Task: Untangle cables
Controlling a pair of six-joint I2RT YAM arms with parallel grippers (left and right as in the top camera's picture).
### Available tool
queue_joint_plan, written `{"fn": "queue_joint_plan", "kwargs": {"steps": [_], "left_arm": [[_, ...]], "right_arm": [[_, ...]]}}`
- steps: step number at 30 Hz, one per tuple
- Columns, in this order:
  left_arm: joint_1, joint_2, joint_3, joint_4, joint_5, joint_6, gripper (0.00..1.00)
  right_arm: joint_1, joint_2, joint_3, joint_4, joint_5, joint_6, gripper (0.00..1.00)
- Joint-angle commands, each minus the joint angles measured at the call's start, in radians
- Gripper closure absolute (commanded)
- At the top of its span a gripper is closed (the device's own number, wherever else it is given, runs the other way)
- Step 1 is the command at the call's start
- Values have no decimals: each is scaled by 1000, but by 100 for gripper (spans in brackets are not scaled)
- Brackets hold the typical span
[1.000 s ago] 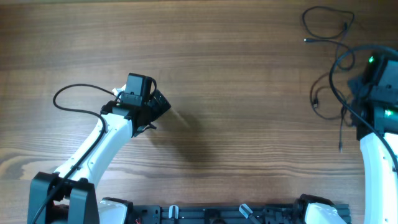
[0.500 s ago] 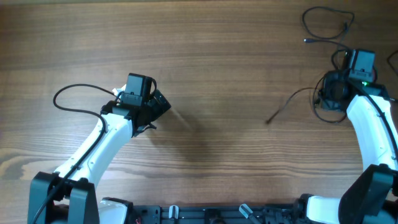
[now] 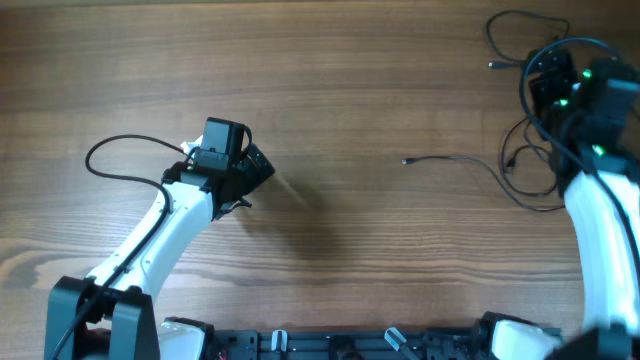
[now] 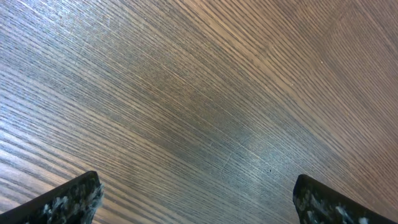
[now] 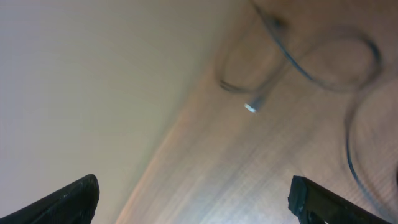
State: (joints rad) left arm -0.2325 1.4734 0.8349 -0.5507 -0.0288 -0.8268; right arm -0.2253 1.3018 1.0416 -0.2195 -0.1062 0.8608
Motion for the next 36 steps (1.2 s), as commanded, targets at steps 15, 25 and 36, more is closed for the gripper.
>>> {"fn": "queue_joint_plan", "kwargs": {"steps": [15, 25, 36], "left_arm": [[6, -7, -3, 0, -10, 12, 1], [6, -7, -3, 0, -10, 12, 0], [6, -7, -3, 0, -10, 12, 0]], "right_arm": [[2, -508, 13, -798, -124, -304, 0], [2, -464, 13, -845, -298, -462, 0], [2, -621, 13, -840, -283, -573, 0]]}}
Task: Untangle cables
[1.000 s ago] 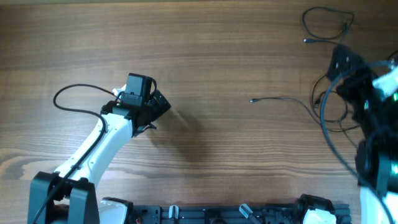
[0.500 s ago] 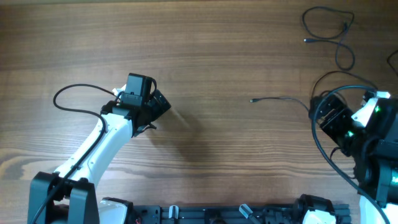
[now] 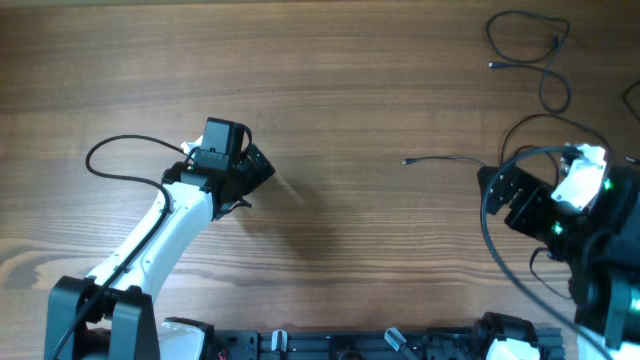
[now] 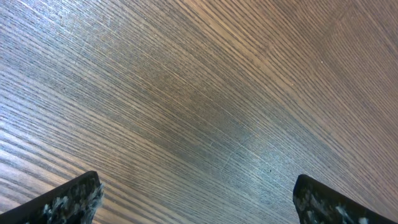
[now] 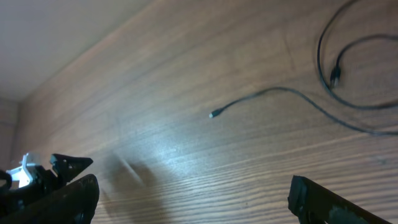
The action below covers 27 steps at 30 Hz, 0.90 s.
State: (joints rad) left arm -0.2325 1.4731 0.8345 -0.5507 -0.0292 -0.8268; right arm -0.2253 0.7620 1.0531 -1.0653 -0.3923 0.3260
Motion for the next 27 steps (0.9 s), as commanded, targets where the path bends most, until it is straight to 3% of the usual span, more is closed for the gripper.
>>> {"fn": "queue_joint_plan", "kwargs": {"steps": [1, 7, 11, 16, 20, 27], "left_arm": [[6, -7, -2, 0, -10, 12, 0], [6, -7, -2, 0, -10, 12, 0], [6, -7, -2, 0, -10, 12, 0], [6, -7, -2, 0, -10, 12, 0], [6, -7, -2, 0, -10, 12, 0], [6, -7, -2, 0, -10, 12, 0]], "right_arm": [[2, -121, 1, 6, 3, -39, 0], [2, -390, 1, -6, 8, -151, 0], [2, -449, -39, 45, 2, -169, 0], [119, -576, -315, 432, -1, -159, 0], [128, -679, -635, 850, 27, -169, 0], [192, -758, -933, 1095, 150, -170, 0]]}}
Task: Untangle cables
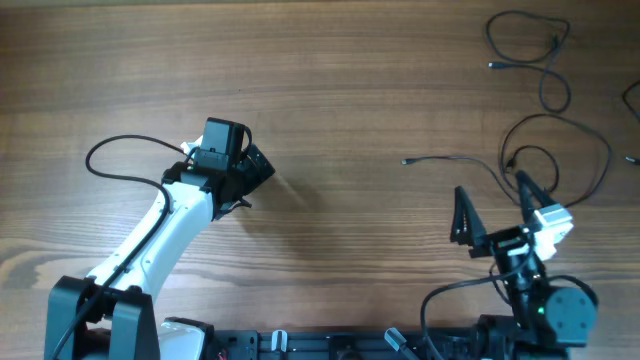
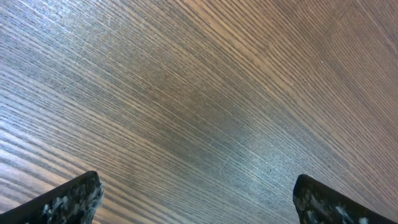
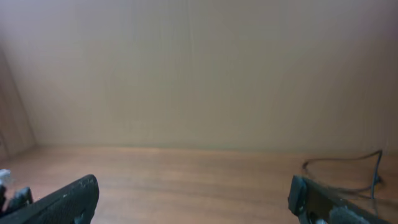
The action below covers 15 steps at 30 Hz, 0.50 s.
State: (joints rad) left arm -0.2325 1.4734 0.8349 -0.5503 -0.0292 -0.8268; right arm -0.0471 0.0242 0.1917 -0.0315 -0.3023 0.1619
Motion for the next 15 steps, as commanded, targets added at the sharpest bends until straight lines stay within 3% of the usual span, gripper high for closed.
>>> {"fn": "queue_joint_plan", "kwargs": {"steps": [1, 4, 9, 15], "left_arm": [[6, -7, -3, 0, -10, 12, 0], [6, -7, -3, 0, -10, 12, 0], [6, -7, -3, 0, -10, 12, 0], [6, -7, -3, 0, -10, 12, 0]], "right_arm": [[13, -21, -103, 86, 69, -5, 0], [13, -21, -189, 138, 134, -2, 0], [15, -21, -187, 36, 309, 71, 0], [14, -3, -187, 36, 280, 75, 0]]}}
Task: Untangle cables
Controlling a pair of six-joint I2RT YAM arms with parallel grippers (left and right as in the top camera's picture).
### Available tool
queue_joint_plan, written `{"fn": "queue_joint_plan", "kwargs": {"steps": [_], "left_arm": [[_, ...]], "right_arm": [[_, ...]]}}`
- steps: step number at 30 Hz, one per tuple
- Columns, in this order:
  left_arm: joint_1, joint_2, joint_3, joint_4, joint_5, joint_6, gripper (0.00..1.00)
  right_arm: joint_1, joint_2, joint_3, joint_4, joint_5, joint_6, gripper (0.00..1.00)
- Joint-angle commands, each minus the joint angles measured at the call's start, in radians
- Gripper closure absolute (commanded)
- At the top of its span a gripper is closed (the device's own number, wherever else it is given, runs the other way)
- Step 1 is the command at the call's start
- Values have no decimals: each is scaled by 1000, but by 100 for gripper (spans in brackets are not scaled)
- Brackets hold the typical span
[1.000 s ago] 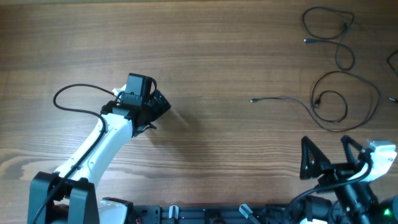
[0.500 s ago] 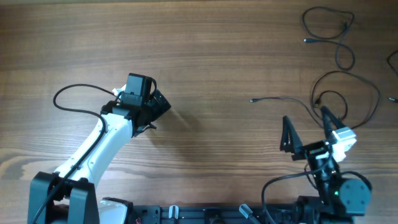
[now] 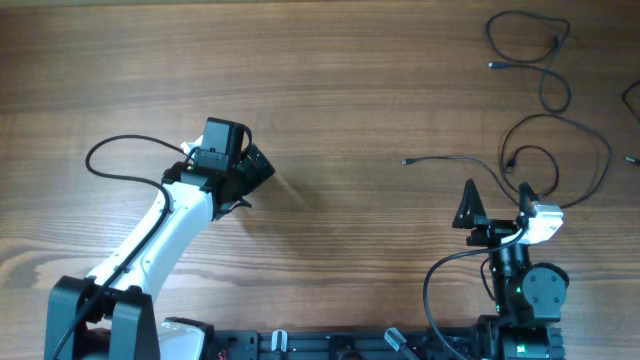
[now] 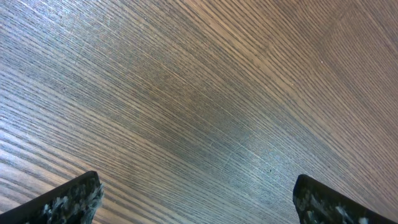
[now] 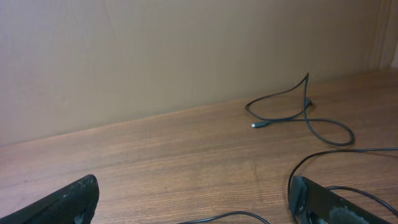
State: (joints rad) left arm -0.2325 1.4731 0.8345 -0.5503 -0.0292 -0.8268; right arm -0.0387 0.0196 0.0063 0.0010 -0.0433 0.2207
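Note:
Two thin black cables lie apart on the wooden table at the right. The far cable curls near the back right corner; the right wrist view shows it with its plug. The near cable runs from a small plug rightward into loops, and a stretch of it shows just ahead of my right gripper. That gripper is open, near the front edge, holding nothing. My left gripper is open over bare wood at the left, far from both cables.
The left arm's own black lead loops on the table behind its wrist. A plain wall rises behind the table's back edge. One more cable end pokes in at the far right edge.
My right wrist has tilted down: its view showed mostly the wall, and now shows the table with both cables. In the overhead view the gripper sits slightly further back. Left arm unchanged.
My right gripper was open high over the cables at the back right corner. Then it stood lower at mid right, with both cables lying apart. Then it was drawn back by the front edge facing the wall, and it stays there. The left arm never moved.

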Motion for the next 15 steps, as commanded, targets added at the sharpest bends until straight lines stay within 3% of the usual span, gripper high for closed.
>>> {"fn": "queue_joint_plan", "kwargs": {"steps": [1, 15], "left_arm": [[6, -7, -2, 0, -10, 12, 0], [3, -13, -2, 0, -10, 12, 0]], "right_arm": [[6, 1, -1, 3, 21, 16, 0], [6, 1, -1, 3, 21, 16, 0]]}}
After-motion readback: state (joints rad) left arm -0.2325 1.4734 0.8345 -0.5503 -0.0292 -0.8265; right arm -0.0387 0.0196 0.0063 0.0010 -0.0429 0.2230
